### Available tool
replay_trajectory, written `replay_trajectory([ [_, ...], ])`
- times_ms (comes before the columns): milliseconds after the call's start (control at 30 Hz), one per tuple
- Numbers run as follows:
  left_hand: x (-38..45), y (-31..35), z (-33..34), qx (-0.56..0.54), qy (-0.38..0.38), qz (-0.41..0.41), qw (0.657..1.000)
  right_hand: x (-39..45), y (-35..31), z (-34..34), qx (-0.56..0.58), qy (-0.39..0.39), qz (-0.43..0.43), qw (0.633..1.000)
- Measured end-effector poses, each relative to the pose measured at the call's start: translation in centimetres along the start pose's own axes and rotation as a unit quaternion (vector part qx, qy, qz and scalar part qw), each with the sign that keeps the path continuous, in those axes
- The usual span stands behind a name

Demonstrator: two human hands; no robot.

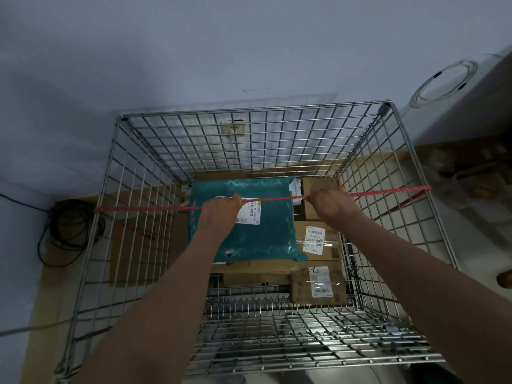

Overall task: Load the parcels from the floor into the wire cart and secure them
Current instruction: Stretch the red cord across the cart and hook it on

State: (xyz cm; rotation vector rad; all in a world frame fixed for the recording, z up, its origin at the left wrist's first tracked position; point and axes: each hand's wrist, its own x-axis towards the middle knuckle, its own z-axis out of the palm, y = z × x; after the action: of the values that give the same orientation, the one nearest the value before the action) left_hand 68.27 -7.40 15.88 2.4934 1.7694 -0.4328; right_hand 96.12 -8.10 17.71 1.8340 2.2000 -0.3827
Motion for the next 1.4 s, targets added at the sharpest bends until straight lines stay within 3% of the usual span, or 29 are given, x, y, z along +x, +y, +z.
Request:
replay_trajectory([
  [133, -0.2, 0.4, -0.5, 0.02, -0.025, 0.019, 0.999, -0.1, 0.9, 0.5, 0.01, -0.028, -0.01, 1.0],
  [300, -0.9, -2.4, -0.4, 0.0, -0.018, -0.018, 1.0, -1.6, 4.7, 1.4, -0.05, 0.014, 0.012, 0.999],
  [400, -1.8, -5.2, 0.9, -0.026, 0.016, -0.036, 0.999, -2.7, 7.5, 1.8, -0.063, 0.052, 0.053, 0.995],
  [500, -1.8, -6.3, 2.2, -0.027, 0.039, -0.042, 0.998, -3.3, 9.2, 1.9, -0.052, 0.038, 0.072, 0.995],
  [633, -2.5, -6.1, 3.4, 0.007, -0.015, -0.052, 0.999, -3.5, 9.6, 1.6, -0.033, 0.025, 0.054, 0.998],
  [867, -3.3, -6.5, 3.4, -0.05, -0.049, -0.089, 0.994, -3.3, 9.1, 1.4, -0.067, -0.019, 0.078, 0.995],
  [1000, -2.5, -6.3, 1.3, -0.058, -0.004, -0.098, 0.993, -2.8, 9.6, 1.0, -0.084, 0.044, 0.09, 0.991],
  [1100, -2.8, -9.9, 1.3, -0.068, 0.011, -0.152, 0.986, -3.7, 12.2, 1.5, -0.098, 0.105, 0.142, 0.979],
  [1233, -4.6, -13.1, 3.1, 0.009, -0.044, -0.21, 0.977, -4.5, 13.5, 3.5, -0.106, 0.109, 0.182, 0.971],
  [1400, -5.4, -13.8, 5.7, 0.0, -0.078, -0.2, 0.977, -3.8, 13.3, 4.1, -0.112, 0.082, 0.195, 0.971],
])
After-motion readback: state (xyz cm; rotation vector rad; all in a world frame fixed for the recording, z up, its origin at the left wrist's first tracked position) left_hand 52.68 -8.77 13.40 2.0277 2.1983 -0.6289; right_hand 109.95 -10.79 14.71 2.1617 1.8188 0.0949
